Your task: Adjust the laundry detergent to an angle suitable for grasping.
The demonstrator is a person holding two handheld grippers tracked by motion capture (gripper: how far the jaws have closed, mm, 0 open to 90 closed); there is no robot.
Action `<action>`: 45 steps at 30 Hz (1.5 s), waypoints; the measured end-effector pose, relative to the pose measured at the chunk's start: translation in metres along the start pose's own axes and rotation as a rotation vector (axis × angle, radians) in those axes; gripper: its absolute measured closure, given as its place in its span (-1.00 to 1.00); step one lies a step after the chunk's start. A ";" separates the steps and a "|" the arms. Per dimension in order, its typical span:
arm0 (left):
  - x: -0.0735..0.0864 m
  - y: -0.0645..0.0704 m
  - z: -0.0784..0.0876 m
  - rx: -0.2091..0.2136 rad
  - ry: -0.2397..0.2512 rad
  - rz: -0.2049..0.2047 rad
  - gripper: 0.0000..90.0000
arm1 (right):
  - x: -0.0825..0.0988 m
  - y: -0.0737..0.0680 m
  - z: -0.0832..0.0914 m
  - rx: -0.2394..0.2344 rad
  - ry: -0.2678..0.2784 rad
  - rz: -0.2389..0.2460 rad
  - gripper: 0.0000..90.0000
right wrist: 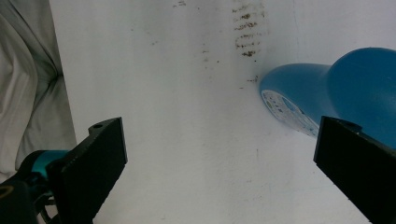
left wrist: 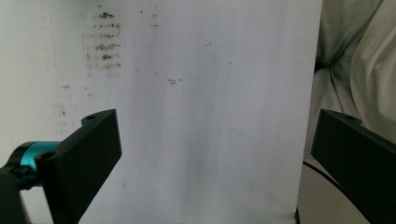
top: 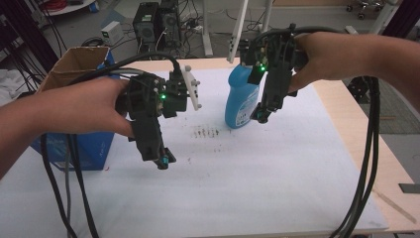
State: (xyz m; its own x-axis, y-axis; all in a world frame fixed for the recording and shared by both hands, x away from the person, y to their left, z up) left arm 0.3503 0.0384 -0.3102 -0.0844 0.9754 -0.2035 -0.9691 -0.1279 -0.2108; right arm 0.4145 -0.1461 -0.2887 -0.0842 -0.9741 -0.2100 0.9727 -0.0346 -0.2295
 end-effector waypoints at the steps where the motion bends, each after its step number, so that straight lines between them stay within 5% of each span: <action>1: 0.000 0.000 0.000 0.000 0.000 0.000 -0.96 | 0.000 0.000 0.000 -0.004 0.002 0.001 -0.96; 5: 0.001 -0.002 -0.001 -0.005 0.005 0.008 -0.96 | 0.001 0.000 -0.001 -0.006 -0.003 0.006 -0.96; 12: 0.007 -0.006 -0.003 -0.020 0.059 0.081 -0.96 | 0.002 0.002 0.001 -0.003 0.009 0.006 -0.96; 22: 0.022 -0.018 -0.004 -0.145 0.177 0.221 -0.96 | 0.005 0.001 0.000 -0.005 0.016 0.003 -0.96; 25: 0.025 -0.021 -0.005 -0.179 0.223 0.278 -0.96 | 0.005 0.000 0.001 -0.002 0.022 0.005 -0.96; 26: 0.027 -0.021 -0.009 -0.189 0.258 0.341 -0.96 | 0.005 -0.001 0.001 -0.003 0.020 0.004 -0.96; 30: 0.029 -0.021 -0.016 -0.212 0.304 0.408 -0.96 | 0.007 -0.002 0.000 -0.005 0.028 0.005 -0.96; 45: 0.037 -0.026 -0.034 -0.337 0.559 0.599 -0.96 | 0.006 -0.005 -0.002 -0.011 0.014 0.011 -0.96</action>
State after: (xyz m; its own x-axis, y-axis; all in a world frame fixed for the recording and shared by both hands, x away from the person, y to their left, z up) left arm 0.3803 0.0720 -0.3447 -0.3447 0.5085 -0.7891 -0.6716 -0.7209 -0.1712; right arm 0.4085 -0.1514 -0.2903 -0.0763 -0.9712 -0.2256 0.9712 -0.0211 -0.2375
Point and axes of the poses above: each handheld gripper's, and its own axes: z roughly backward along the jaws, x roughly out of its underside, y roughly to its right, the point moved 3 cm from there along -z, roughly forward along the jaws, and after that the axes turned 13 degrees about -x, right-handed, at the moved point
